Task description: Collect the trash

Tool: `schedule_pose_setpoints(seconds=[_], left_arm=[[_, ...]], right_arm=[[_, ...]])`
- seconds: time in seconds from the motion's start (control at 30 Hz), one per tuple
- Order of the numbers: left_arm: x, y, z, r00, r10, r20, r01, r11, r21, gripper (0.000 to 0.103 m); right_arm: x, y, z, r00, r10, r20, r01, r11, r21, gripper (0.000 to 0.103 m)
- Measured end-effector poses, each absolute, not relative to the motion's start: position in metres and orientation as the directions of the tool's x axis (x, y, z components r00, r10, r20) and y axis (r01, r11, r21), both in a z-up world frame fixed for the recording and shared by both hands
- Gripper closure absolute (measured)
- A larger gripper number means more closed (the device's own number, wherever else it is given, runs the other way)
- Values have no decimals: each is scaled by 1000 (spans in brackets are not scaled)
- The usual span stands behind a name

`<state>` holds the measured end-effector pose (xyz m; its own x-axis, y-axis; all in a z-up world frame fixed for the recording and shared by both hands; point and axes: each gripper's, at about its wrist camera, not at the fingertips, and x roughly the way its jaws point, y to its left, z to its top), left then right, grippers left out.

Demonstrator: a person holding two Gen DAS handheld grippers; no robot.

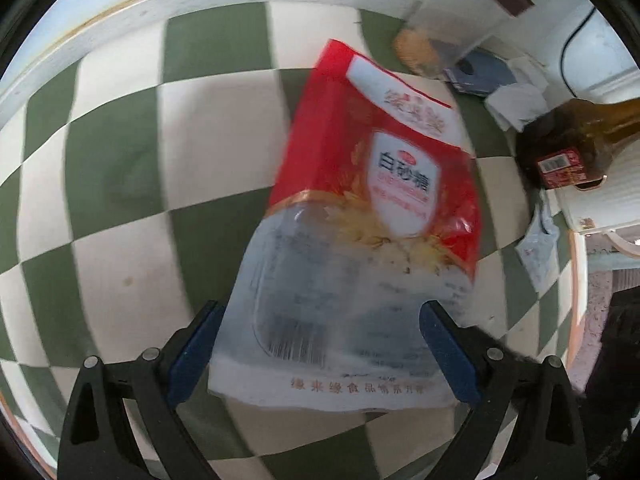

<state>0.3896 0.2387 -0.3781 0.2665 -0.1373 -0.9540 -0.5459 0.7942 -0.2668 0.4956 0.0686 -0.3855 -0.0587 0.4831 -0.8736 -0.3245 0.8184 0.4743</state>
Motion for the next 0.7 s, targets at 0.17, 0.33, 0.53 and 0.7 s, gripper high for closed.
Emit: schedule_pose_setpoints(seconds=[0.17,0.33,0.53,0.7], left_arm=[[399,239,-368,272,-24,-962,-542,822,-173,44],[395,263,-357,285,38,-958,-563,815,-135,103],[377,278,-330,321,147,-936,-576,814,-69,103],[374,265,-314,338,216,-916,-564,826,-14,103]], right_arm=[[498,57,-393,-89,551,-830,-266,790,553,103],[500,46,-390,-105,544,-833,-234,800,552,103],[520,-6,-345,132,461,-878,-123,886,447,74],[562,-29,-335,219,338,-915,-11,939,344,27]])
